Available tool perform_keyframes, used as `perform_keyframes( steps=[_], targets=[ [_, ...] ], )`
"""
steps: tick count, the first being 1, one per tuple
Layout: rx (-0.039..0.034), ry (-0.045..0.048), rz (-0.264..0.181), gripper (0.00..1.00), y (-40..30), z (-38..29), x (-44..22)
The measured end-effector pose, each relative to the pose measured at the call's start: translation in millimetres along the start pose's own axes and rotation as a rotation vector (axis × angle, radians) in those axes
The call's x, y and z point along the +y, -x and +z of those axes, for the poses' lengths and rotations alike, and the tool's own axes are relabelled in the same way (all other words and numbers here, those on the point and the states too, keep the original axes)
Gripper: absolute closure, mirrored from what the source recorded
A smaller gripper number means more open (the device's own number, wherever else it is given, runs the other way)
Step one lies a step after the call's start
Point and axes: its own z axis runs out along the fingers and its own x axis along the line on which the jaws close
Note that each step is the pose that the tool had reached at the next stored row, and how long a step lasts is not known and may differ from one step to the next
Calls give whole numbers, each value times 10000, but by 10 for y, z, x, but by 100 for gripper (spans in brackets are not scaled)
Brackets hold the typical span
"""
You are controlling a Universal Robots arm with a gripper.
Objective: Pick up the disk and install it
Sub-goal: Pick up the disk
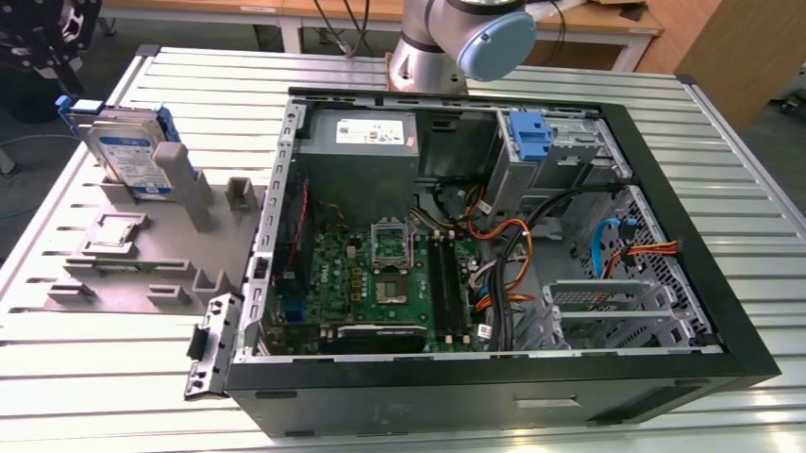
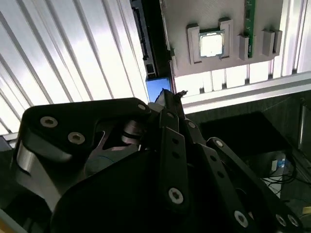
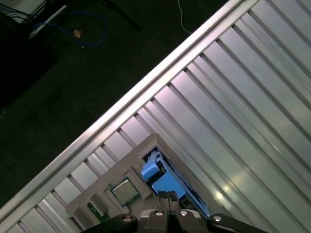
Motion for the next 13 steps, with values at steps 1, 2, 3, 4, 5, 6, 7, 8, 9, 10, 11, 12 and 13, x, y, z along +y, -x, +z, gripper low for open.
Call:
perform_keyframes(
  steps=[1, 2, 3, 4, 5, 6, 7, 8, 9, 10, 11, 12, 13],
  targets=[
    [-1, -3, -182, 90, 0, 3, 0],
    [-1, -7, -349, 90, 0, 6, 0],
    [-3, -13, -515, 90, 0, 9, 0],
    [-6, -20, -671, 90, 0, 11, 0],
    [-16, -34, -819, 90, 0, 14, 0],
    [-30, -52, -952, 90, 0, 17, 0],
    [-39, -65, -1105, 90, 0, 18, -1],
    [-40, -68, -1268, 89, 0, 19, -1],
    [-38, -70, -1431, 83, 0, 20, -1],
    [-38, -71, -1594, 83, 0, 22, -1],
    [-36, -71, -1760, 77, 0, 24, -1],
    [-34, -71, -1931, 77, 0, 26, -1],
    [-31, -69, -2112, 71, 0, 29, -1]
  ],
)
